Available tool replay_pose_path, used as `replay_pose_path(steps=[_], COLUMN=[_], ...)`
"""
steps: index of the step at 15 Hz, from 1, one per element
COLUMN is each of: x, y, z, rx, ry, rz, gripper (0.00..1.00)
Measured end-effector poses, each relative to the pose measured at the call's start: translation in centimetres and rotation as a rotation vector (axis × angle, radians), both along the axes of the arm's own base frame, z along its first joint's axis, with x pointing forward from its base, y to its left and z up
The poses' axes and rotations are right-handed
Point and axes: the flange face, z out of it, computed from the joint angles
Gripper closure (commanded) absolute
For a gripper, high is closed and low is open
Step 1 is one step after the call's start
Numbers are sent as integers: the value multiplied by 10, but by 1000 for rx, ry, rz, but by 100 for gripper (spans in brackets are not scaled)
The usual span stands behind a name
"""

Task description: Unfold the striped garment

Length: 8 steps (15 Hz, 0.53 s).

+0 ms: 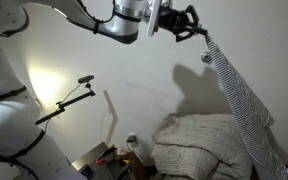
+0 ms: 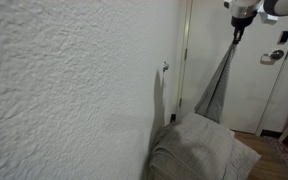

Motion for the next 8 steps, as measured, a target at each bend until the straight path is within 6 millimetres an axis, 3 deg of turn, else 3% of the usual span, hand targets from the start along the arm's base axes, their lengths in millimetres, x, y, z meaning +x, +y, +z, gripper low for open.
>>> replay_pose_path(steps=[4,8], x=[1,-19], y=[69,133], z=[-60,-108], rx=[5,3], ry=[165,314], rz=[170,341], gripper=[99,99])
